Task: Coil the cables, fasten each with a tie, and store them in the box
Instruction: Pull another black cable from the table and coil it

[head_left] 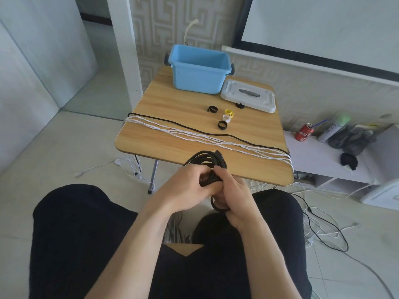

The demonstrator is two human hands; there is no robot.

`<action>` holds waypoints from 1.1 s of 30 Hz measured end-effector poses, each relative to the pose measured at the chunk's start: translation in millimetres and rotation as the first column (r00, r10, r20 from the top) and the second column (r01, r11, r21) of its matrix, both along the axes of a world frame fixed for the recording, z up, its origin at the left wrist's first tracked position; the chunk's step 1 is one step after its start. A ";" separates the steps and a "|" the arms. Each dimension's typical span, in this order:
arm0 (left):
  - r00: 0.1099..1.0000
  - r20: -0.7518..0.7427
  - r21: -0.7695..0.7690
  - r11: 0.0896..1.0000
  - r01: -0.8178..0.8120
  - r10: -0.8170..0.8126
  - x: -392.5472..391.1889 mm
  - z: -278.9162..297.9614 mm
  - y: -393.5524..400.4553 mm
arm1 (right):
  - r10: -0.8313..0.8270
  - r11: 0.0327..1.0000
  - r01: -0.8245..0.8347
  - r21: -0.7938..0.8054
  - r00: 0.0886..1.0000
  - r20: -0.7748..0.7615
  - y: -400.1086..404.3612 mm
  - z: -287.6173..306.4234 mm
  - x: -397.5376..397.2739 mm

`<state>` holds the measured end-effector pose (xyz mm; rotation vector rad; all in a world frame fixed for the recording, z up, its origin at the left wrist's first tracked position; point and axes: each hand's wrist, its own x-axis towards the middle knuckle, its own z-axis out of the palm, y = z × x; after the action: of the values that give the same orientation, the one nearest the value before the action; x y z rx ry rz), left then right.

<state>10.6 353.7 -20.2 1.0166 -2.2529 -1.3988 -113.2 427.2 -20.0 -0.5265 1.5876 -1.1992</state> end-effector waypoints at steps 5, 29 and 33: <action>1.000 0.000 -0.075 0.997 0.011 -0.011 -0.2 -0.3 1.1 | 0.022 1.000 -0.019 -0.022 0.992 0.123 2.7 1.5 -4.0; 0.967 0.234 -0.102 0.987 0.128 -0.101 -10.7 0.8 6.6 | 0.182 0.970 -0.214 -0.116 0.954 -0.237 10.4 37.5 -34.1; 0.974 0.163 0.129 0.982 0.139 -0.159 -4.7 4.2 6.6 | 0.182 0.970 -0.225 -0.086 0.918 -0.351 -3.4 32.0 -33.8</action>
<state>5.9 360.3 -15.9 1.0618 -2.4412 -1.5762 -147.0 423.9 12.1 -1.0031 1.7012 -1.0926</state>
